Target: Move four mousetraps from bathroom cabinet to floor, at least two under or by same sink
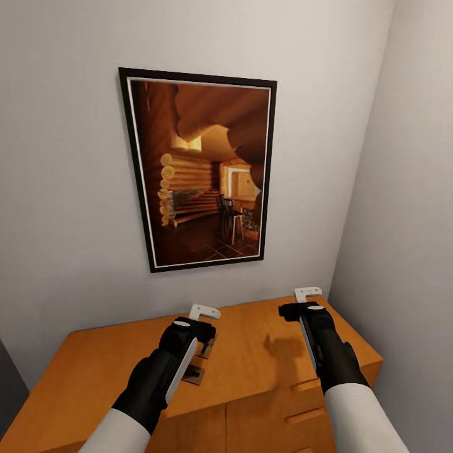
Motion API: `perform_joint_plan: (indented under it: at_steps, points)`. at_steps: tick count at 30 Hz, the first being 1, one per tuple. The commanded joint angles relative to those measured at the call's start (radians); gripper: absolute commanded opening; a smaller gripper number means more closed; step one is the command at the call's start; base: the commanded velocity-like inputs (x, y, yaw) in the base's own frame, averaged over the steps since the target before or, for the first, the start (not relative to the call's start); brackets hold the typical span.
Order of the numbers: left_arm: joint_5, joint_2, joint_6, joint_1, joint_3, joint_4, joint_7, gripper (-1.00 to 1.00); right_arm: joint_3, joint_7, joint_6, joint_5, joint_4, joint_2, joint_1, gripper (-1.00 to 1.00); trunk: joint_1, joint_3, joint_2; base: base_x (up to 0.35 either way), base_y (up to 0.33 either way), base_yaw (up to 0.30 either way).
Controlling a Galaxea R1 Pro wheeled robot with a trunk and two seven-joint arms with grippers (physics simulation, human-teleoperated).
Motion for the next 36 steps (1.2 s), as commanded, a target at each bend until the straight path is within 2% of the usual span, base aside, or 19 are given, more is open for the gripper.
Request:
perform_joint_plan:
  at_steps: [1, 20, 36]
  points:
    - [0.0, 0.0, 0.004, 0.0, -0.002, -0.001, 0.004, 1.0, -0.003, 0.008, 0.004, 0.01, -0.001, 0.001, 0.0, 1.0, 0.0, 0.0, -0.001, 0.0, -0.01, 0.0]
    - [-0.002, 0.0, 0.002, 0.0, -0.001, -0.001, 0.005, 1.0, -0.003, 0.006, 0.004, 0.01, -0.001, 0.001, 0.0, 1.0, 0.0, 0.0, -0.001, 0.0, -0.002, -0.002]
    - [-0.001, 0.0, 0.003, -0.005, -0.001, -0.01, 0.018, 1.0, -0.003, 0.005, 0.004, 0.01, -0.001, 0.001, 0.0, 1.0, 0.0, 0.004, -0.001, 0.0, 0.0, -0.08]
